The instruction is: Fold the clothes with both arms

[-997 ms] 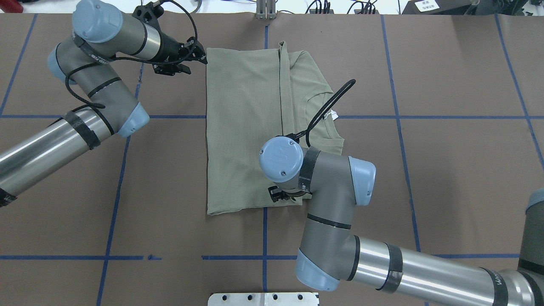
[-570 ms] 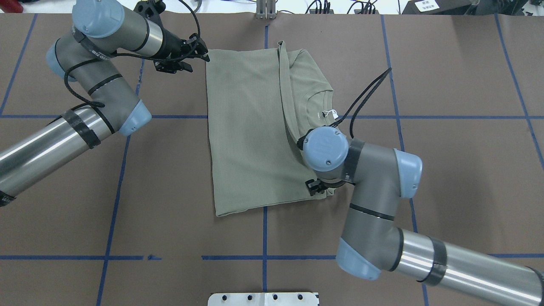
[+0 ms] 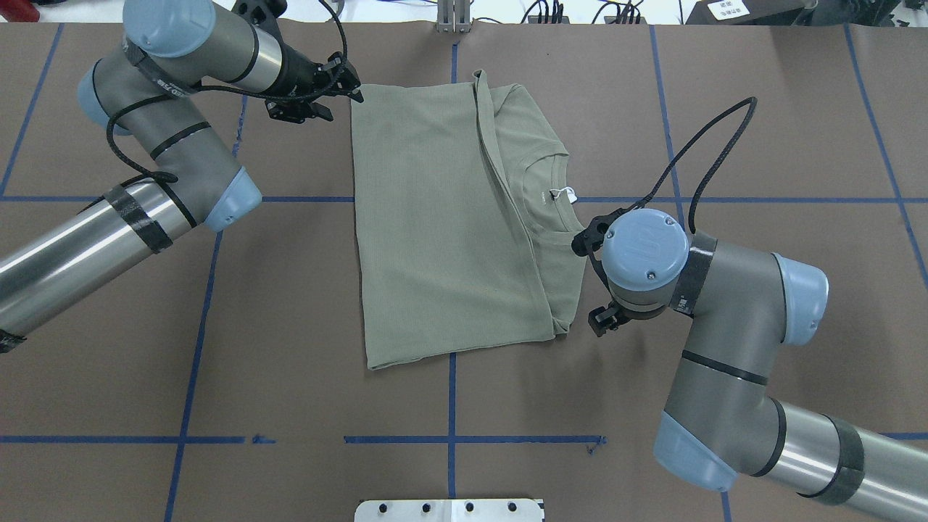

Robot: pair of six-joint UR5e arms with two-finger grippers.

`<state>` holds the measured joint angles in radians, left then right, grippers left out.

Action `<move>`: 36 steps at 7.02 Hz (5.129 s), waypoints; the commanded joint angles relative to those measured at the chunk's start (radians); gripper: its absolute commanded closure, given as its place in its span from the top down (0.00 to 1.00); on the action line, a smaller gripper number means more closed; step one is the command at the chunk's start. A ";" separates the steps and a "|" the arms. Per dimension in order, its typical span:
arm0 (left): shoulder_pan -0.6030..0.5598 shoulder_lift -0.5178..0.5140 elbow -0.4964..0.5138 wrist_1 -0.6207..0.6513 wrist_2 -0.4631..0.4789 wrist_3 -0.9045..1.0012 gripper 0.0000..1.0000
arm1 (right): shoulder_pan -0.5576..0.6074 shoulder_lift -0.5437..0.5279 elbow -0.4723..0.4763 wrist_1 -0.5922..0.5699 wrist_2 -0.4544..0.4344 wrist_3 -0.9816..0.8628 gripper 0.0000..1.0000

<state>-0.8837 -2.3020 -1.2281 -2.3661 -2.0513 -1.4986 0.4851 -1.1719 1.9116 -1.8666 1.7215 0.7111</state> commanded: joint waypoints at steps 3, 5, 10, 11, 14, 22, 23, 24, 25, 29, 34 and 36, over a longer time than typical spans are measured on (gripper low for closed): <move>0.000 0.013 -0.048 0.041 -0.001 0.000 0.66 | -0.013 0.232 -0.255 0.157 -0.006 0.274 1.00; -0.001 0.056 -0.099 0.041 -0.022 0.000 0.66 | 0.057 0.389 -0.507 0.245 -0.020 0.262 1.00; -0.001 0.081 -0.186 0.122 -0.024 0.000 0.66 | 0.315 0.463 -0.806 0.396 0.037 0.006 1.00; 0.000 0.079 -0.188 0.123 -0.026 0.000 0.66 | 0.325 0.415 -0.636 0.274 0.149 0.031 1.00; -0.001 0.082 -0.206 0.125 -0.024 0.001 0.66 | 0.252 0.277 -0.301 0.182 0.145 0.348 1.00; 0.005 0.153 -0.314 0.126 -0.013 0.014 0.65 | 0.122 -0.029 -0.249 0.751 0.096 1.255 1.00; 0.005 0.154 -0.312 0.126 -0.012 0.014 0.66 | 0.104 -0.035 -0.247 0.751 0.095 1.271 1.00; 0.006 0.154 -0.312 0.126 -0.012 0.014 0.66 | 0.084 -0.054 -0.208 0.739 0.084 1.322 1.00; 0.006 0.154 -0.313 0.126 -0.012 0.014 0.66 | 0.061 -0.064 -0.191 0.707 0.064 1.323 1.00; 0.006 0.154 -0.312 0.126 -0.012 0.012 0.66 | 0.027 -0.078 -0.187 0.698 0.036 1.323 0.82; 0.006 0.153 -0.314 0.126 -0.013 0.011 0.66 | 0.024 -0.092 -0.166 0.698 0.039 1.323 0.00; 0.023 0.173 -0.390 0.123 -0.015 -0.056 0.68 | -0.032 -0.135 -0.079 0.698 0.029 1.369 0.00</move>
<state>-0.8732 -2.1445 -1.5663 -2.2416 -2.0651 -1.5072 0.4858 -1.2808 1.7780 -1.1689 1.7572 2.0466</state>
